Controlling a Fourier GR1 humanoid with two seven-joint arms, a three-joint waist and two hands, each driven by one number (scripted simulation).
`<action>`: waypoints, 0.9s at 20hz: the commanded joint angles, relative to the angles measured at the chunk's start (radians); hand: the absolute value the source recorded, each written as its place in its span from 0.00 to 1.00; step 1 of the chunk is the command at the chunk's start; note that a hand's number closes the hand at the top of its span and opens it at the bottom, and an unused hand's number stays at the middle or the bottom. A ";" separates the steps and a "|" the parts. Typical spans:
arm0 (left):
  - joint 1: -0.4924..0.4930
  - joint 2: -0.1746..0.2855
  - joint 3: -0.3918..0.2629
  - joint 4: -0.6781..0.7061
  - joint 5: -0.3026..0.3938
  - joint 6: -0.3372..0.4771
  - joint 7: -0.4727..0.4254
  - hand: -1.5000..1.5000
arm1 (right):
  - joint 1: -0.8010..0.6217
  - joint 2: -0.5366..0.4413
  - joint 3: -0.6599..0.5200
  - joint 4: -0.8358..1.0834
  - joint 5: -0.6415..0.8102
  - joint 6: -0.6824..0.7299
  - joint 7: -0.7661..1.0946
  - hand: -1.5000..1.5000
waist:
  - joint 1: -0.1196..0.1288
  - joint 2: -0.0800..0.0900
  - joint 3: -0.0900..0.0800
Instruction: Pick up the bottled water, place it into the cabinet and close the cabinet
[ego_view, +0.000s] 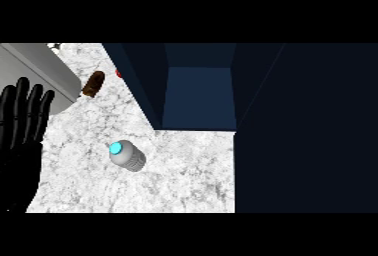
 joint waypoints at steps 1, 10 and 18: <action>0.077 -0.035 -0.075 -0.051 -0.020 -0.019 -0.025 0.00 | -0.008 -0.041 -0.053 -0.054 -0.084 0.044 0.086 0.00 | -0.018 -0.002 -0.003; 0.204 -0.052 -0.308 -0.105 0.293 -0.193 0.228 0.00 | 0.219 -0.022 0.105 -0.153 -0.209 0.157 0.180 0.00 | -0.025 -0.010 -0.002; 0.407 -0.002 -0.434 -0.430 0.312 -0.143 0.381 0.00 | 0.390 -0.077 0.001 -0.391 -0.347 0.180 0.270 0.00 | -0.017 -0.006 -0.002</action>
